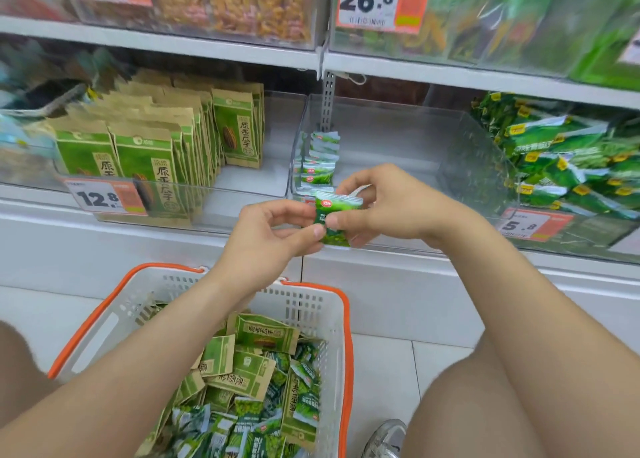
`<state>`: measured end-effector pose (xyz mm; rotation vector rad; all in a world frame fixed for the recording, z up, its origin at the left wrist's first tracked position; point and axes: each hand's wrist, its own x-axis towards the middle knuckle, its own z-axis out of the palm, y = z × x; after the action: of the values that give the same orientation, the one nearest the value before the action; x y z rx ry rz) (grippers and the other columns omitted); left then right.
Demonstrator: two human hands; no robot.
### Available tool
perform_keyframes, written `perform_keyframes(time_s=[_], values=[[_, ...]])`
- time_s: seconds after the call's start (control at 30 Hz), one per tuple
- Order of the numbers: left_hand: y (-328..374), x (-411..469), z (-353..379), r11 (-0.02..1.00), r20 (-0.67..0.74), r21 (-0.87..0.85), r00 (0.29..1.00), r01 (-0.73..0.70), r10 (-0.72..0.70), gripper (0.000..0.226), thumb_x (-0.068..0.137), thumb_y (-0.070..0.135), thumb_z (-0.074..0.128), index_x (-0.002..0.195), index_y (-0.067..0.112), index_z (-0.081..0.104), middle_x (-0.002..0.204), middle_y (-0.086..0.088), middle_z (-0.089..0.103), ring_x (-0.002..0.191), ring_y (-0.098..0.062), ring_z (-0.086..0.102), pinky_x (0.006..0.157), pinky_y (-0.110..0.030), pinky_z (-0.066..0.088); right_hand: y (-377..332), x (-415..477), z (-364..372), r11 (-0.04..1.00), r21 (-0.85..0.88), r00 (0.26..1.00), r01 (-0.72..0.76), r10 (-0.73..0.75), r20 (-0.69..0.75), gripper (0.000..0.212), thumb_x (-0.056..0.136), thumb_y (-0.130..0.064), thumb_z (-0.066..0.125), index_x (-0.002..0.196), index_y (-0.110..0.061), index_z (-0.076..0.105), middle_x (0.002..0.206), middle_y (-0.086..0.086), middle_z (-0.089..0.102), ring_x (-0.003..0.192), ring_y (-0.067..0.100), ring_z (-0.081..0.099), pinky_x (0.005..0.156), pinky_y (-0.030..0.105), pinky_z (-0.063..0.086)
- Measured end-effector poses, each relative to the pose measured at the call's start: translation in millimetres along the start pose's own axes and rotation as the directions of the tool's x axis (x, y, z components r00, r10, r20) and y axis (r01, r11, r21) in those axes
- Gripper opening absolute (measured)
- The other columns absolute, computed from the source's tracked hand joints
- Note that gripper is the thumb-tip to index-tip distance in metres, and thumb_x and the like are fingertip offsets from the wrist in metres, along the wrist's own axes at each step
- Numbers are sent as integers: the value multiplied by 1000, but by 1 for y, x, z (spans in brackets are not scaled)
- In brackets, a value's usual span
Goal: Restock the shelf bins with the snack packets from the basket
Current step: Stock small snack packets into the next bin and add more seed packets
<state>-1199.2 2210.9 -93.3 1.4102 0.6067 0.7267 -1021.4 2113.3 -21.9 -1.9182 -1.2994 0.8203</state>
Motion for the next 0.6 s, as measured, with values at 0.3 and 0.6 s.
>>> perform_keyframes(time_s=[0.3, 0.6], values=[[23, 28, 7, 649, -106, 622, 774, -438, 624, 12, 90, 23, 81, 93, 23, 69, 91, 11, 68, 83, -7, 63, 75, -17, 46, -7, 45, -42, 984, 171, 925, -45, 105, -366, 11, 95, -14, 59, 106, -12, 63, 86, 14, 71, 62, 22, 67, 57, 31, 46], [14, 84, -2, 432, 88, 830, 848, -353, 523, 60, 98, 30, 59, 151, 15, 36, 142, -7, 53, 121, -32, 57, 92, -50, 51, 43, 164, -65, 924, -102, 809, -370, 266, -524, 50, 87, -31, 80, 122, -4, 57, 114, 10, 62, 100, 27, 63, 75, 32, 49]])
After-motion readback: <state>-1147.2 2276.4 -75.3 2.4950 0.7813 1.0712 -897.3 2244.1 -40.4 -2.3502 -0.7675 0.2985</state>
